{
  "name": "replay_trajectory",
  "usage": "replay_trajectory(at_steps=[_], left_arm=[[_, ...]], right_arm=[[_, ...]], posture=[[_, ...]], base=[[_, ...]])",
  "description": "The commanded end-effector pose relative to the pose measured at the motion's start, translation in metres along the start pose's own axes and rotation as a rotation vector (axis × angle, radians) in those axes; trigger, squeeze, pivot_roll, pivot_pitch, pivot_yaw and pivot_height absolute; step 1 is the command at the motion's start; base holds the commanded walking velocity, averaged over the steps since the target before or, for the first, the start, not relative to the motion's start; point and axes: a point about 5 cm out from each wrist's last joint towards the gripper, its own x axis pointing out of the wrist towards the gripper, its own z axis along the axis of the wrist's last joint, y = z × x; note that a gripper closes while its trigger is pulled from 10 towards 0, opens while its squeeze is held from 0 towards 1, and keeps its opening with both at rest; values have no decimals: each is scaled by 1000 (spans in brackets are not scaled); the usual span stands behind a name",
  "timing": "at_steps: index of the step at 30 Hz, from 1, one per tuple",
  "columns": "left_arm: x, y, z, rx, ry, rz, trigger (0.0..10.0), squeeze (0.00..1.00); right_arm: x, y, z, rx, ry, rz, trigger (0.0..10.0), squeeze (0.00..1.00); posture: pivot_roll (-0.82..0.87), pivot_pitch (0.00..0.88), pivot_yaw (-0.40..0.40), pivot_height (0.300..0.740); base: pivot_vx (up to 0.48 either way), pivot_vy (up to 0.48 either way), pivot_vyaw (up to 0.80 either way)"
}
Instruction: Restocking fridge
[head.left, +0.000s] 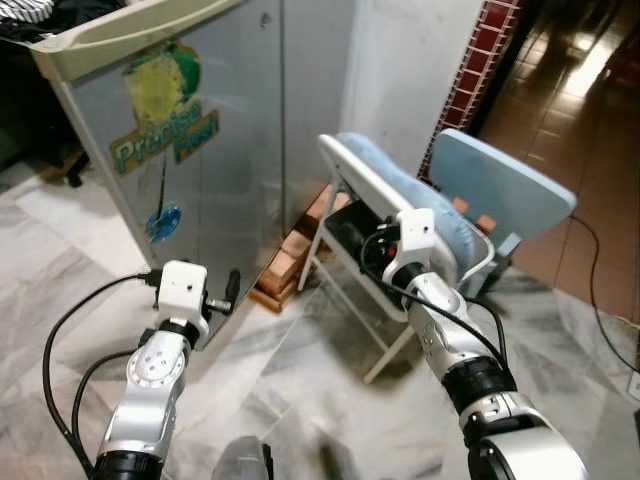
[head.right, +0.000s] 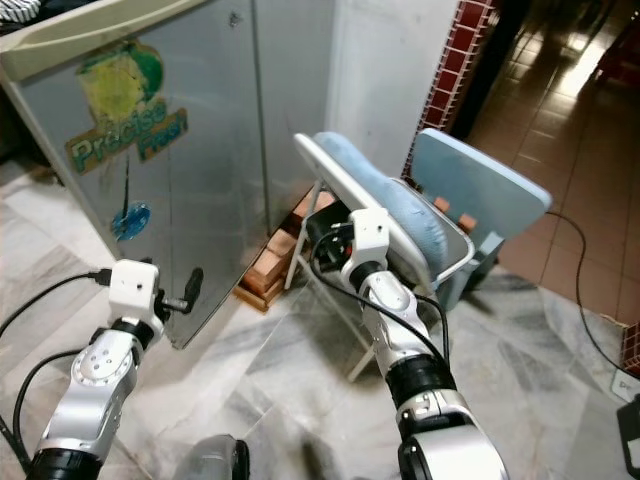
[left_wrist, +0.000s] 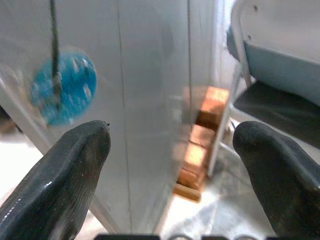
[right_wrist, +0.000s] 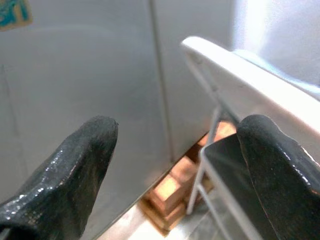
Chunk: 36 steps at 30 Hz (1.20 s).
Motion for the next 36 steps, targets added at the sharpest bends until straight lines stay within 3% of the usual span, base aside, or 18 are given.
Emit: replay_trajectory(at_steps=[1, 8, 16, 25, 27, 28, 29, 30, 32, 36], left_arm=[[-1, -5, -1, -16, -3, -14, 10000, 0], [-3, -7, -9, -21, 13, -34, 10000, 0], [0, 3, 3, -6, -46, 18, 10000, 0], [2, 9, 16, -29, -116, 50, 10000, 0], [-3, 12, 11, -33, -98, 63, 10000, 0], [-3, 12, 11, -33, -98, 63, 10000, 0], [-5, 13, 6, -30, -84, 64, 10000, 0], [-5, 13, 6, -30, -84, 64, 10000, 0], [-7, 11, 2, -31, -75, 61, 10000, 0], [-3, 4, 5, -35, -85, 49, 10000, 0]], right_arm=[[-5, -19, -2, -3, 5, -86, 10000, 0], [-11, -31, -12, -2, 8, -176, 10000, 0], [-22, -38, -9, -16, -42, -231, 10000, 0], [-61, -52, -23, -36, -44, -285, 10000, 0], [-80, -55, -25, -60, -52, -303, 10000, 0], [-80, -55, -25, -60, -52, -303, 10000, 0], [-92, -56, -26, -76, -47, -304, 10000, 0], [-92, -56, -26, -76, -47, -304, 10000, 0], [-108, -54, -29, -108, -41, -296, 10000, 0], [-115, -58, -28, -114, -45, -330, 10000, 0]], posture=[[52, 48, -22, 740], [51, 35, -31, 740], [23, 0, -4, 740], [24, 0, -19, 740], [8, 0, -18, 740], [8, 0, -18, 740], [3, 0, -18, 740], [3, 0, -18, 740], [-11, 0, -9, 740], [-12, 0, -1, 740]], base=[[0, 480, 0], [0, 480, 0], [0, 480, -566], [0, 480, -57], [0, 480, 0], [0, 480, 0], [0, 480, 0], [0, 480, 0], [0, 480, 0], [0, 480, 0]])
